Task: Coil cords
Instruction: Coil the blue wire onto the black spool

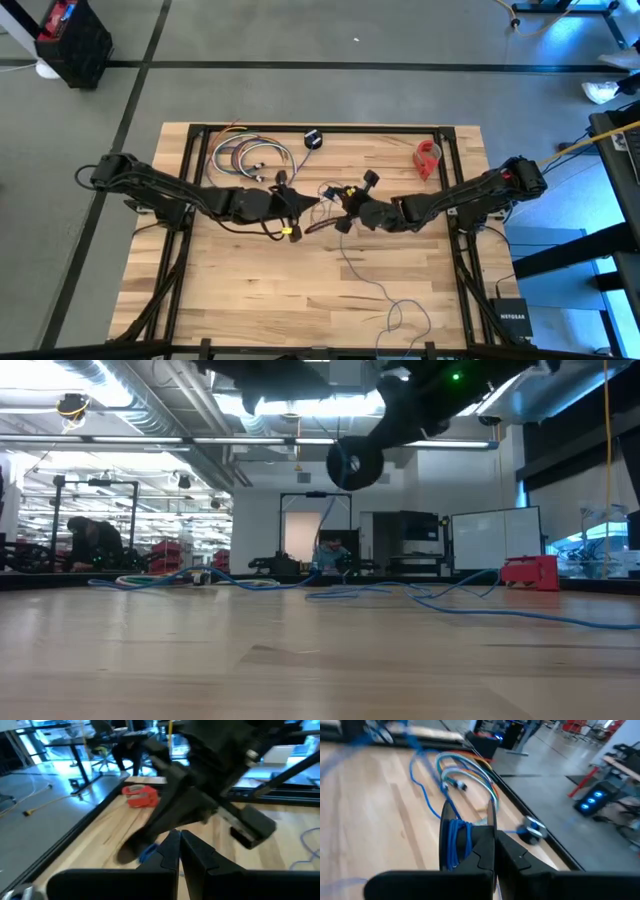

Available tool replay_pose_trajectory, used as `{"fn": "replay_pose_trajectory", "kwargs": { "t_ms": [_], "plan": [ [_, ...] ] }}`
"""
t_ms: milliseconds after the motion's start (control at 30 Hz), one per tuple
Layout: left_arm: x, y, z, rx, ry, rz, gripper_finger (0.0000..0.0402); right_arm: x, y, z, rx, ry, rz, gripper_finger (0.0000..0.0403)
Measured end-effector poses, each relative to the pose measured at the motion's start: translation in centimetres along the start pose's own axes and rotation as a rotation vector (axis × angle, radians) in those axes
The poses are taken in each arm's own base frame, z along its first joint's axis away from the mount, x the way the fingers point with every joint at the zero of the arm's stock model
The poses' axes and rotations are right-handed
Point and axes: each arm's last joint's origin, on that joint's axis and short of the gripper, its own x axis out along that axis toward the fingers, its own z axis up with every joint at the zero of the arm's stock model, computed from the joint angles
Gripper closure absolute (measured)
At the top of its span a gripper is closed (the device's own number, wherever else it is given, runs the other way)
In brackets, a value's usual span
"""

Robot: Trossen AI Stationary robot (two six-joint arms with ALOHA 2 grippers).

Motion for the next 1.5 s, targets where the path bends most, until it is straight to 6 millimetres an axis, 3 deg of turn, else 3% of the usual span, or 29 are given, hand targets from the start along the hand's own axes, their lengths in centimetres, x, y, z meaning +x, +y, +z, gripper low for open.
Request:
{"fn": "replay_pose_trajectory", "kwargs": {
  "t_ms": [400,667,1300,1500],
  "plan": [
    [2.3,-1.2,-1.1,0.016,-0.071,-0.024,0.0396,0.7,-0.9,2.2,0.097,-0.164,0.053,0.0398],
    [2.5,-1.1,-1.2,0.024,-0.071,-0.010,0.0396,-0.5,-1.8,6.1,0.079,-0.281,0.050,0.0398],
    [2.6,-1.0,-1.5,0.055,-0.051,-0.020,0.0396,-7.5,-0.4,12.9,-0.049,-0.463,0.023,0.0397],
    [2.6,-1.0,-1.7,0.081,-0.035,-0.017,0.0396,-8.9,0.0,13.6,-0.100,-0.462,-0.019,0.0397]
  ]
}}
